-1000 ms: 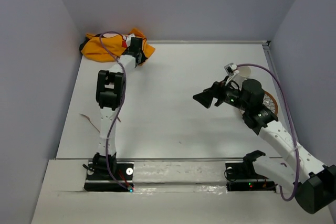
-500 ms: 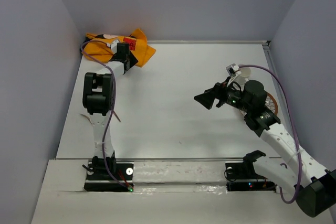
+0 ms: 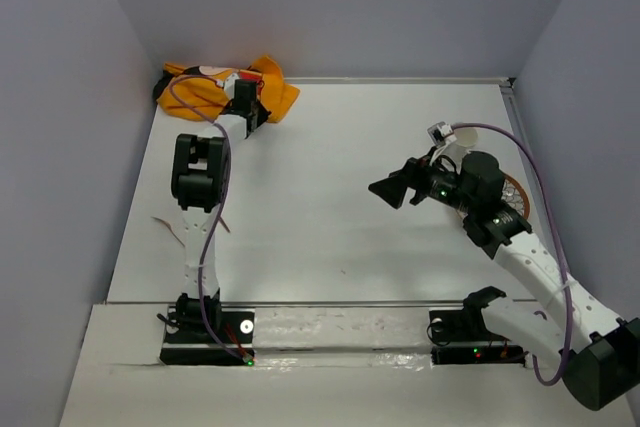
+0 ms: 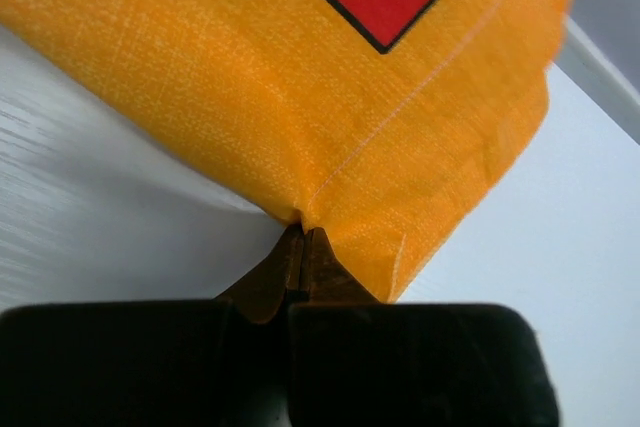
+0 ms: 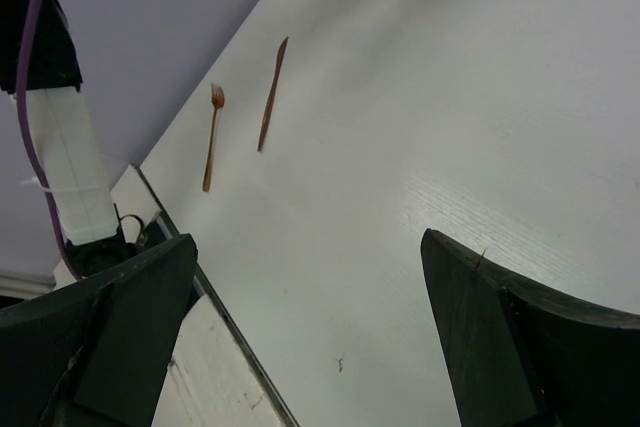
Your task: Set the dinner table for one person
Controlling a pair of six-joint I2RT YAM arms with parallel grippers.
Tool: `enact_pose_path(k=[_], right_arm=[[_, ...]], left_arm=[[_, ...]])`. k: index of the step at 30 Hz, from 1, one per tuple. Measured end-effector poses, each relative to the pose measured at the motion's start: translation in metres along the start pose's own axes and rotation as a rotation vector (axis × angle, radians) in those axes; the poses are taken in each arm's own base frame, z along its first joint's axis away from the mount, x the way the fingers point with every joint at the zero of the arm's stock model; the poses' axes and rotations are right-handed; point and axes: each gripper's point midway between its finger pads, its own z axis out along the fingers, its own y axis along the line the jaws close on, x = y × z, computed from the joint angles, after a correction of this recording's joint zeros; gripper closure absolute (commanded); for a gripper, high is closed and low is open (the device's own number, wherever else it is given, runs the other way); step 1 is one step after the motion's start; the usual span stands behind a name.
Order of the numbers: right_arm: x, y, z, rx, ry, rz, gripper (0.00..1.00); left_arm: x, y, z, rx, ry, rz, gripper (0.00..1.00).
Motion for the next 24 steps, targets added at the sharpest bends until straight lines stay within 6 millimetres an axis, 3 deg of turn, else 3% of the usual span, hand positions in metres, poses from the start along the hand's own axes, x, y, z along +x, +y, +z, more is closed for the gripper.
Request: enact_pose_path(k=[3,6,12,15,17,18,19,21,24], right_arm=[[0.004,-0.006,0.003,0.02,0.014,0.007,0.0],[0.008,-0.017,0.008,0.053,0.028,0.015,0.02],[0.015,-0.051,0.028,0.17,0.071,0.029,0.16],[0.017,-0.071,0.042,0.231,0.095,0.031,0.22],[0.022,-0.089,0.053,0.287,0.128,0.039,0.28],[0.024,-0.096,0.057,0.309,0.14,0.04,0.31],[0.027,-0.103,0.06,0.328,0.15,0.038,0.34],[0.034,-0.125,0.067,0.397,0.181,0.045,0.39],[0.037,-0.151,0.072,0.476,0.202,0.053,0.43]], left_arm=[[0.018,-0.004,-0.015,0.051,0.001,-0.021,1.0],[0.056,-0.012,-0.059,0.116,0.028,-0.051,1.0],[0.169,-0.041,-0.165,0.327,0.143,-0.097,1.0],[0.218,-0.048,-0.201,0.402,0.209,-0.107,1.0],[0.254,-0.049,-0.228,0.442,0.261,-0.108,0.77],[0.262,-0.05,-0.235,0.453,0.27,-0.114,0.63],[0.277,-0.056,-0.25,0.485,0.294,-0.123,0.43],[0.293,-0.064,-0.271,0.538,0.323,-0.112,0.24],[0.288,-0.068,-0.295,0.59,0.311,-0.136,0.21]])
